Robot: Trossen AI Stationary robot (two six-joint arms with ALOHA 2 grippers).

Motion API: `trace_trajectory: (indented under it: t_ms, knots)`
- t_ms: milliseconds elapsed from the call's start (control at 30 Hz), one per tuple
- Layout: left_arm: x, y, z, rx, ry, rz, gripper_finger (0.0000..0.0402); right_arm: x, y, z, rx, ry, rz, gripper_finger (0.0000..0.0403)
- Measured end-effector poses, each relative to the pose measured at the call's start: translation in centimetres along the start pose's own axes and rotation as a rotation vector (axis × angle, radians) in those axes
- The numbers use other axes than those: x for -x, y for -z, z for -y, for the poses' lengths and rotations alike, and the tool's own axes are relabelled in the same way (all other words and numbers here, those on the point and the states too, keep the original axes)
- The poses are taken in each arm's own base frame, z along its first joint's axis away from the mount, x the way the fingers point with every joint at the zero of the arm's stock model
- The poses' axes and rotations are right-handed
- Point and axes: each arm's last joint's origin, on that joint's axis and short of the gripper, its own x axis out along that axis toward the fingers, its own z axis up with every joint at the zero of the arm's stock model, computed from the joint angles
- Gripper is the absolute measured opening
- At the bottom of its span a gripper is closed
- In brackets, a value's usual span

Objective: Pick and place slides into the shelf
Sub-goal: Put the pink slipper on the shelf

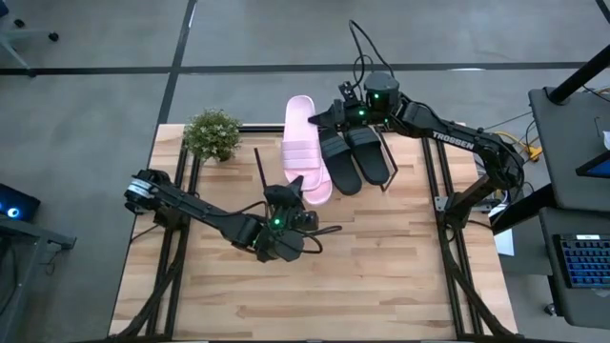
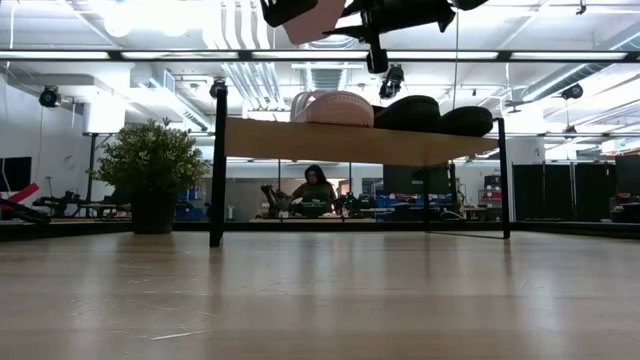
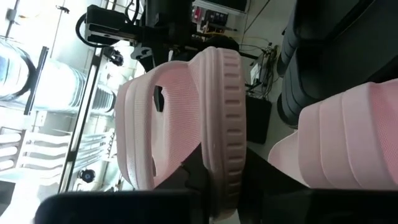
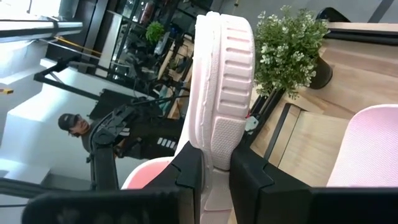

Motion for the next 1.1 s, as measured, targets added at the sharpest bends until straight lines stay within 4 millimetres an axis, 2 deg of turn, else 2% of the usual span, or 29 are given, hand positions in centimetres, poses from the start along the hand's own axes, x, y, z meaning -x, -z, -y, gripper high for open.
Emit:
trace_trajectory:
  t_ms: [233,667,1100]
  knots:
    - [-0.1,0.0,0.0,0.007,-0.001,-0.003,0.0021,0.0,0.0,0.0,0.025,-0.003,-0.007,0.0044]
    - [-0.4,0.0,0.0,0.007,-0.004,-0.009,0.002,0.4,-0.2,-0.2,0.073,-0.01,0.002,0.011]
    - [-0.4,0.1,-0.1,0.011,-0.014,-0.022,0.002,1.3,-1.1,-0.2,0.102,-0.005,0.043,0.0129]
